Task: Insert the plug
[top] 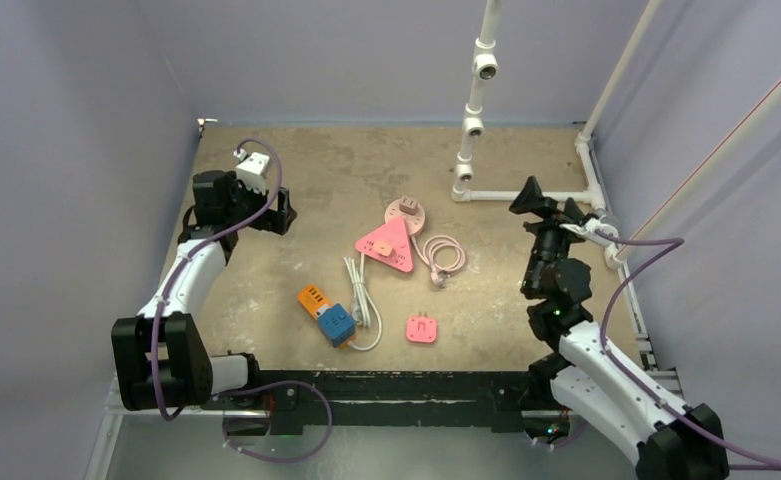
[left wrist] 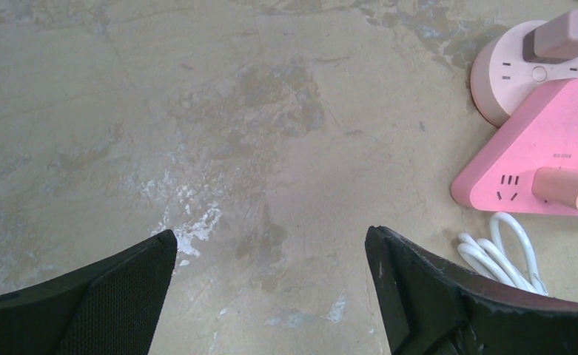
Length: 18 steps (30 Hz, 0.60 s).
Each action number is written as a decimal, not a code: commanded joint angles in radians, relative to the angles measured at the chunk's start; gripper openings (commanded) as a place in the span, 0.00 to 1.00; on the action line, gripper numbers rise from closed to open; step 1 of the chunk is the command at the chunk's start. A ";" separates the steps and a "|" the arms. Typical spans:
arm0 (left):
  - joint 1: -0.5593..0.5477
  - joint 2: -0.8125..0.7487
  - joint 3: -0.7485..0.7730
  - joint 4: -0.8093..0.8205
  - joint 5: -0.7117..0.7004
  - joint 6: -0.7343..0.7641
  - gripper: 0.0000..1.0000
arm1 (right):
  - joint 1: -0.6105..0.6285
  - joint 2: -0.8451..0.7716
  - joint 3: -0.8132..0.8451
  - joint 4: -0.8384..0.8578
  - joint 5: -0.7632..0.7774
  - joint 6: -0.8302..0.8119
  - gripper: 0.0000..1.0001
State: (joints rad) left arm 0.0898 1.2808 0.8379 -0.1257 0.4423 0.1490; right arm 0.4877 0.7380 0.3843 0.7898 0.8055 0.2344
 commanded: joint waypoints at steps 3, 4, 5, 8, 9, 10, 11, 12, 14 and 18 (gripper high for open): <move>0.008 -0.015 -0.033 0.175 0.035 -0.030 0.99 | -0.311 0.196 -0.012 0.205 -0.188 -0.086 0.99; 0.007 -0.007 -0.028 0.172 0.032 -0.025 0.99 | -0.353 0.217 -0.010 0.226 -0.222 -0.078 0.99; 0.008 -0.002 -0.024 0.166 0.028 -0.020 0.99 | -0.372 0.244 -0.007 0.253 -0.233 -0.092 0.99; 0.007 0.001 -0.037 0.172 0.025 0.008 0.99 | -0.441 0.317 0.017 0.307 -0.251 -0.113 0.99; 0.007 -0.002 -0.046 0.179 0.026 0.010 0.99 | -0.468 0.329 0.018 0.318 -0.274 -0.105 0.99; 0.007 -0.003 -0.053 0.184 0.028 0.012 0.99 | -0.474 0.334 0.013 0.337 -0.297 -0.111 0.99; 0.008 -0.003 -0.059 0.190 0.033 0.011 0.99 | -0.474 0.332 0.006 0.363 -0.344 -0.135 0.99; 0.008 -0.002 -0.066 0.199 0.037 0.011 0.99 | -0.473 0.331 0.002 0.388 -0.365 -0.174 0.99; 0.008 -0.003 -0.086 0.227 0.044 -0.004 0.99 | -0.474 0.327 -0.007 0.402 -0.434 -0.199 0.99; 0.008 0.002 -0.141 0.307 0.070 -0.037 0.99 | -0.474 0.290 -0.031 0.402 -0.484 -0.207 0.99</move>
State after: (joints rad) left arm 0.0906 1.2808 0.7441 0.0669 0.4690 0.1448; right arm 0.0158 1.0676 0.3744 1.1030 0.4232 0.0891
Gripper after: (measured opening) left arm 0.990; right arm 0.987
